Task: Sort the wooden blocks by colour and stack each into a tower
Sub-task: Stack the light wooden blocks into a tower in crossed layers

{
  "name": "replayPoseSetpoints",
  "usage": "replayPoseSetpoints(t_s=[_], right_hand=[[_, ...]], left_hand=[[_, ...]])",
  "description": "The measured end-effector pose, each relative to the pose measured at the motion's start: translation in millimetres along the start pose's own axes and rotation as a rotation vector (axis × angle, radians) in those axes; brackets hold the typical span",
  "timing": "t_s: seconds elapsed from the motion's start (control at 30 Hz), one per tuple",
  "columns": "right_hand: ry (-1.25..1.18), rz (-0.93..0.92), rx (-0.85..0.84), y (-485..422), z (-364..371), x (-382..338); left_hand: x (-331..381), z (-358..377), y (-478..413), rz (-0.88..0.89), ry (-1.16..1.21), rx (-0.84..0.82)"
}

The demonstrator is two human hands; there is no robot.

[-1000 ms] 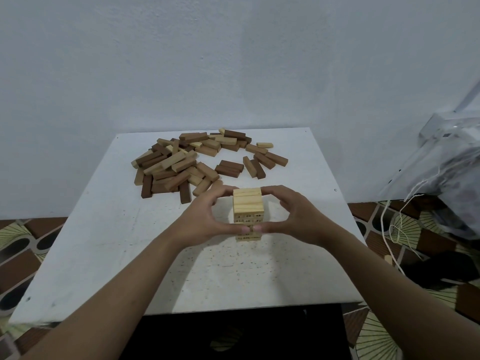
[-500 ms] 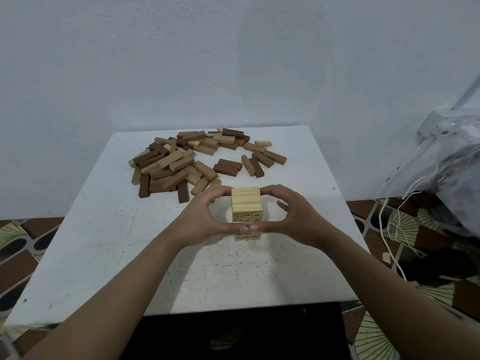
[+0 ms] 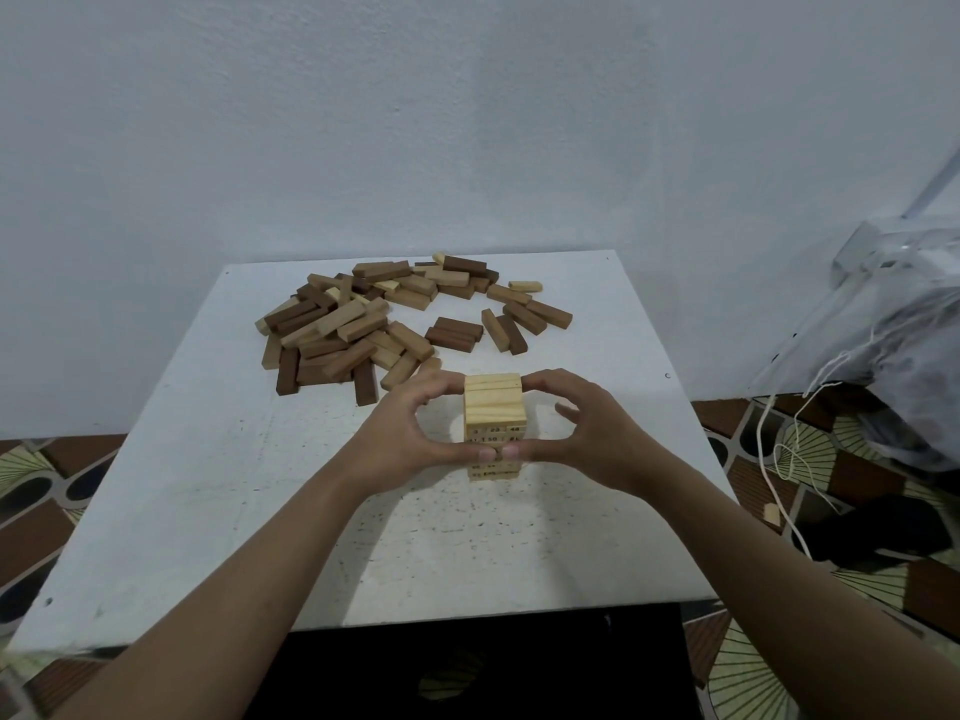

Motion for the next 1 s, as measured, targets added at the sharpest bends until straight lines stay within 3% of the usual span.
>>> replayPoseSetpoints(t_s=[1.0], right_hand=[[-0.018,-0.019,-0.008,4,-8,-17]], left_hand=[[-4,-12,3,-0.01,0.028,0.009]])
Point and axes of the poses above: each hand's wrist, its own y-axis away from the middle knuckle, its own z-axis out of the palm, x = y × z, the point moved 7 cm from there along -y, towards the middle knuckle, and after that the axes turned 4 degrees about -z, right-handed, at the moved point
